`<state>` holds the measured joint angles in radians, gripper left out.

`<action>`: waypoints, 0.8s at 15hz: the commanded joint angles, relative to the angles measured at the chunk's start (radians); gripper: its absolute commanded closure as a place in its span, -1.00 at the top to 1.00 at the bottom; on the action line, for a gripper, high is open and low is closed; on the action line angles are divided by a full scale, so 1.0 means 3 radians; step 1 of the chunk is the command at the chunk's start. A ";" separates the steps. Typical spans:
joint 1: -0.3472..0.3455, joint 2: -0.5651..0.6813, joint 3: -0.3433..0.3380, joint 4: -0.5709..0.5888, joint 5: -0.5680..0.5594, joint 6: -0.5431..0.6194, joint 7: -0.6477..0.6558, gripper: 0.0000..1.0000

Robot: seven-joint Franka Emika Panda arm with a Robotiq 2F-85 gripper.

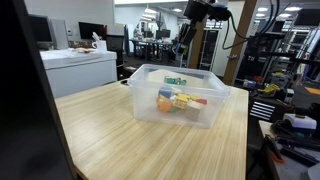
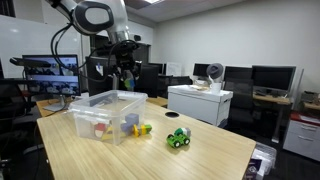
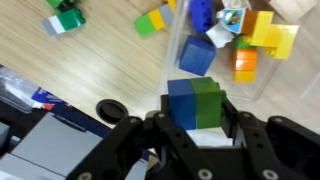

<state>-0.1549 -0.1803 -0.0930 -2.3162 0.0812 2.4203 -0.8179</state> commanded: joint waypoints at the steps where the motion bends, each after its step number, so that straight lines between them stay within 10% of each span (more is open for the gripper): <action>1: 0.0264 -0.0503 -0.0080 -0.0547 0.0004 -0.0132 -0.0217 0.46; 6: 0.0384 -0.0625 -0.0207 -0.0643 -0.0068 -0.0128 -0.0099 0.97; 12: 0.0235 -0.0263 -0.0608 -0.0178 0.0093 0.0437 0.0199 1.00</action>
<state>-0.0625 -0.3254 -0.2203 -2.4503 0.0761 2.5059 -0.7885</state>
